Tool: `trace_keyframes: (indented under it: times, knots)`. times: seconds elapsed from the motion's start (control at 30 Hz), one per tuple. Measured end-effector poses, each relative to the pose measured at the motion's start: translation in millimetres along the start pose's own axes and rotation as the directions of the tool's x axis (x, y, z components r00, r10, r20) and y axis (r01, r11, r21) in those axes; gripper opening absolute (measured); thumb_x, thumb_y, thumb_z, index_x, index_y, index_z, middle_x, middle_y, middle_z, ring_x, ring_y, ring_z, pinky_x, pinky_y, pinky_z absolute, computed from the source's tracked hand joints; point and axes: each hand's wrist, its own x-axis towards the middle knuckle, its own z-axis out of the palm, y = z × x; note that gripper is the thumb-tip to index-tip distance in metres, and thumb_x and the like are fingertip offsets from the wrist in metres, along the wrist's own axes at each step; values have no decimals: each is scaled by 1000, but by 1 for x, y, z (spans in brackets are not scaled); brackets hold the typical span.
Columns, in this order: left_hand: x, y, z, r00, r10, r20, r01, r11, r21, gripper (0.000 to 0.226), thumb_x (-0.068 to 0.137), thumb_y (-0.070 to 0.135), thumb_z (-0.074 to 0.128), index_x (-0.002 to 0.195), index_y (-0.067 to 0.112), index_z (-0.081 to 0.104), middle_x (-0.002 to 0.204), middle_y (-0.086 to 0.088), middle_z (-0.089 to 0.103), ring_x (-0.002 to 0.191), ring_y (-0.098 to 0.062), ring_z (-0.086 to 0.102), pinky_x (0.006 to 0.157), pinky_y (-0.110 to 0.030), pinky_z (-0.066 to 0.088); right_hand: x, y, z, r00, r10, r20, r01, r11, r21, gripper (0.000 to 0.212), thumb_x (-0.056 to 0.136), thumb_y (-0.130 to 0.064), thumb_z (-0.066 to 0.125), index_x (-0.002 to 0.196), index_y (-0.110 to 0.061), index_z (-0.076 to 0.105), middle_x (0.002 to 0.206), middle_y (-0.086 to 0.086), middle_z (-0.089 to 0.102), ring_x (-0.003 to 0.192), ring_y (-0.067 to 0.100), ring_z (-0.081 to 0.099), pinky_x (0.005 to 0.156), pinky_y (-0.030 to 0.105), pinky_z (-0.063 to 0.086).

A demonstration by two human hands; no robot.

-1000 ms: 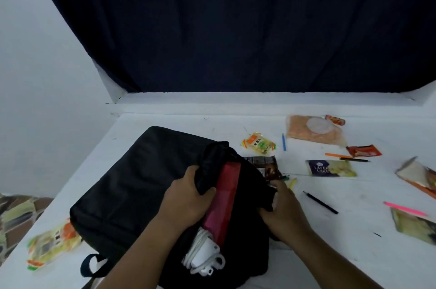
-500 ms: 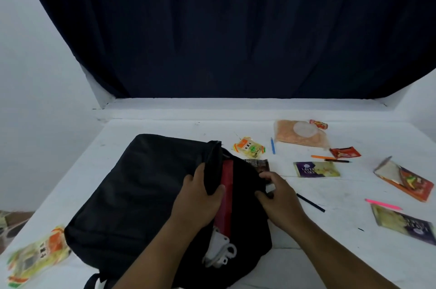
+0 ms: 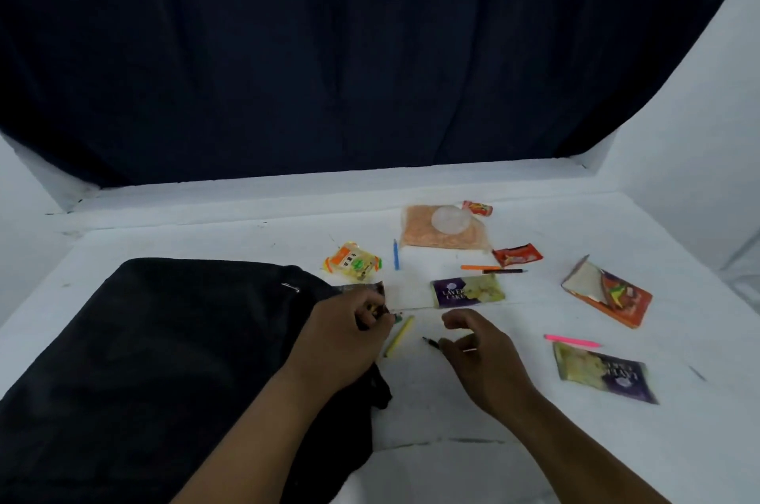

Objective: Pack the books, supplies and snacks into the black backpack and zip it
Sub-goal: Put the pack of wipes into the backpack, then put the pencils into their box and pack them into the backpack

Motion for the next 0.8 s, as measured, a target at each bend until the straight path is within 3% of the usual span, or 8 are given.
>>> trace_keyframes:
  times: [0.17, 0.23, 0.3, 0.4, 0.57, 0.63, 0.73, 0.8]
  knots:
    - [23, 24, 65, 1000, -3, 10, 3, 1000, 0, 13, 90, 35, 69, 102, 31, 70, 81, 12, 66, 74, 1, 60, 71, -13, 45, 14, 36, -44, 1000, -6, -24, 5, 1000, -15, 29, 92, -21, 67, 119, -28, 59, 116, -16, 60, 85, 2, 63, 72, 13, 51]
    - [31, 33, 95, 1000, -1, 25, 0, 999, 43, 10, 90, 36, 68, 99, 33, 69, 79, 13, 64, 70, 0, 58, 70, -17, 45, 21, 54, -66, 998, -32, -51, 29, 998, -48, 31, 91, -21, 67, 120, -29, 58, 117, -18, 58, 95, 2, 60, 84, 21, 53]
    - [38, 42, 123, 998, 3, 57, -7, 998, 64, 7, 90, 34, 69, 96, 35, 67, 78, 14, 63, 67, 1, 57, 66, -12, 42, 30, 77, -92, 997, -49, -60, 38, 986, -162, 37, 90, -23, 67, 125, -29, 56, 122, -21, 51, 114, 5, 52, 98, 20, 44]
    - [47, 56, 163, 997, 38, 72, -41, 998, 38, 6, 88, 26, 73, 93, 28, 70, 75, 14, 62, 69, 3, 58, 64, -4, 37, 44, 121, -136, 996, -36, -79, 11, 954, -298, 51, 83, -26, 74, 130, -25, 53, 139, -9, 45, 133, 14, 39, 105, 25, 36]
    - [59, 88, 219, 998, 23, 63, -23, 1000, -11, 4, 89, 22, 72, 92, 23, 73, 80, 17, 65, 79, 6, 60, 71, -5, 40, 66, 187, -197, 986, 154, -63, -166, 874, -458, 88, 72, -48, 73, 146, -25, 32, 159, 5, 22, 149, 28, 13, 117, 45, 27]
    - [60, 99, 233, 998, 18, 65, -16, 999, -30, 2, 89, 22, 71, 88, 22, 73, 78, 18, 66, 79, 6, 60, 71, -4, 40, 69, 199, -209, 981, 192, -30, -185, 871, -454, 92, 72, -49, 73, 149, -24, 28, 158, 4, 25, 147, 28, 17, 115, 44, 29]
    - [58, 107, 245, 998, -6, 61, 8, 1000, -30, 6, 89, 20, 71, 83, 19, 72, 74, 14, 67, 78, 3, 61, 68, -5, 41, 72, 206, -214, 992, 88, -95, -120, 898, -423, 75, 71, -44, 78, 135, -21, 47, 137, 0, 51, 125, 26, 40, 99, 38, 39]
    - [58, 106, 249, 998, -30, 46, 32, 999, -29, 7, 89, 18, 71, 82, 18, 71, 73, 10, 67, 77, 0, 61, 67, -6, 41, 71, 205, -212, 985, 66, -161, -115, 942, -314, 67, 68, -39, 82, 127, -22, 55, 128, -1, 56, 115, 23, 41, 89, 33, 40]
